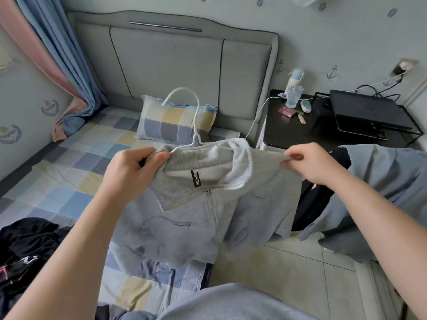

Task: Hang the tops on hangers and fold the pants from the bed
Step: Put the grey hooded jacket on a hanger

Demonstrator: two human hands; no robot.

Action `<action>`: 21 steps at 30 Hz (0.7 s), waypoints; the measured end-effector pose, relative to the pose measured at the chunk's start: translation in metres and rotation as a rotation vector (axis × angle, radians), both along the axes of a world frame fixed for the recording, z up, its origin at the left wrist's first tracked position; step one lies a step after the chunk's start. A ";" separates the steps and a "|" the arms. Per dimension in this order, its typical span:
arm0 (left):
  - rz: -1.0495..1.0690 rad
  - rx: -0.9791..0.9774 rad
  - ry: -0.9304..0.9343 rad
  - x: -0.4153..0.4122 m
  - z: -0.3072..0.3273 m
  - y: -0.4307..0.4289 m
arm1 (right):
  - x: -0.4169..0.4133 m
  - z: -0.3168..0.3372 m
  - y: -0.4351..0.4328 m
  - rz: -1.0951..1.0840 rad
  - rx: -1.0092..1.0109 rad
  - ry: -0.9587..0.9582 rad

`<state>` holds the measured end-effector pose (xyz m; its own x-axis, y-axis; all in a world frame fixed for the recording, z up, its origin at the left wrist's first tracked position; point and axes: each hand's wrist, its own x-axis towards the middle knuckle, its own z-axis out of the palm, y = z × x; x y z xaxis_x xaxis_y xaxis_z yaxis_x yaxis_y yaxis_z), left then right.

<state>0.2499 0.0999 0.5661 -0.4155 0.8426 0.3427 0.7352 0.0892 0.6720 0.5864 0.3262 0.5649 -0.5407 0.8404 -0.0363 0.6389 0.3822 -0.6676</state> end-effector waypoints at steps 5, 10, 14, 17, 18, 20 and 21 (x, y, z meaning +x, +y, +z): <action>0.180 -0.045 0.179 0.002 -0.002 0.003 | -0.014 0.024 -0.018 0.004 0.230 0.262; 0.348 0.172 0.043 0.011 -0.002 -0.001 | 0.001 0.029 -0.045 0.318 0.028 0.424; 0.202 0.269 -0.125 0.020 -0.002 -0.002 | 0.001 0.019 -0.048 0.194 -0.022 0.375; 0.112 0.262 -0.150 0.026 0.000 -0.002 | -0.012 0.020 -0.051 0.103 0.266 0.340; 0.090 0.253 -0.146 0.027 0.001 -0.002 | -0.015 0.021 -0.051 0.120 0.312 0.325; 0.056 0.235 -0.131 0.030 0.005 -0.002 | -0.018 0.018 -0.052 0.157 0.340 0.284; 0.046 0.228 -0.125 0.031 0.006 -0.001 | -0.019 0.016 -0.054 0.174 0.344 0.264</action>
